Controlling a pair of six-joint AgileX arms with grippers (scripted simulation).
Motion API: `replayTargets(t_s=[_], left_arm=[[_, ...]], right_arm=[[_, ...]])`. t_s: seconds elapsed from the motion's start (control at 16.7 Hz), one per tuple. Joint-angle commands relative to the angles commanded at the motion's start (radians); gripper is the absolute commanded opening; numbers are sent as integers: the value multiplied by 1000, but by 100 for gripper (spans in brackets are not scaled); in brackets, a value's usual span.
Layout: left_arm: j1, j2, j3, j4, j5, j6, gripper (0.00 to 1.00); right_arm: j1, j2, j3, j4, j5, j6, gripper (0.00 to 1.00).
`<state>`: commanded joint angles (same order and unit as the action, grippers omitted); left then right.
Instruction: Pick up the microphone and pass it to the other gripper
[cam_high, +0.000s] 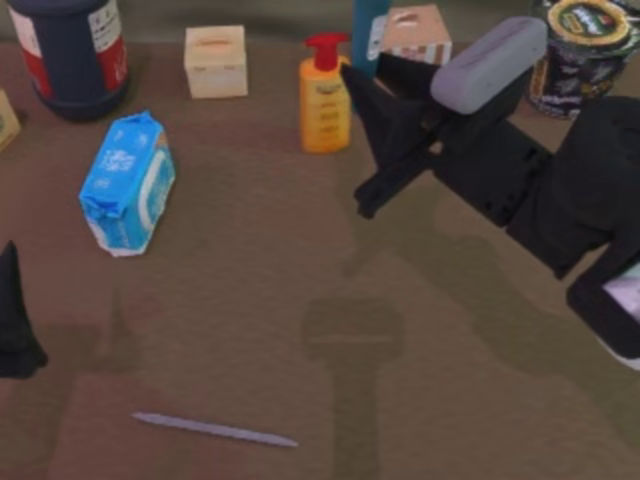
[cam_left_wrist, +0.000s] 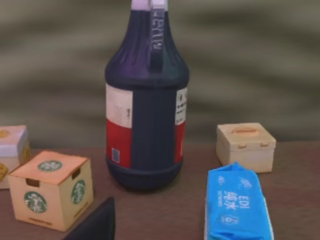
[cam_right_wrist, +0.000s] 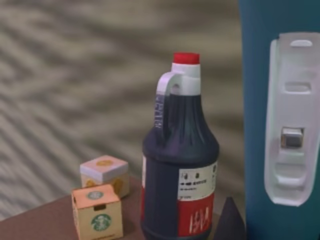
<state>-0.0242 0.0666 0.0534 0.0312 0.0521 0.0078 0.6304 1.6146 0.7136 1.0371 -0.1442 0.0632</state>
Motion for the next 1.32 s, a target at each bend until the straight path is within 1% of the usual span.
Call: replayTargets(t_s=[0.18,0.6,0.84,0.96,1.08,1.14,1.32], left_arm=[[-46,162,108,62,103,16,100],[-186,738,425,240,418,63,100],[-255,996,584,330,573,85,100],[-280,1086,645,367,629,95,100],[-296,1144,685,391,665,102,100],[-300,1157,696,398,674,104,100],[-301,1161,699,400,677,105,100]], right_arm=[[0,0,0,0,0,0,0],[0,0,0,0,0,0,0],[0,0,0,0,0,0,0],[0,0,0,0,0,0,0],[0,0,0,0,0,0,0],[0,0,0,0,0,0,0],[0,0,0,0,0,0,0]])
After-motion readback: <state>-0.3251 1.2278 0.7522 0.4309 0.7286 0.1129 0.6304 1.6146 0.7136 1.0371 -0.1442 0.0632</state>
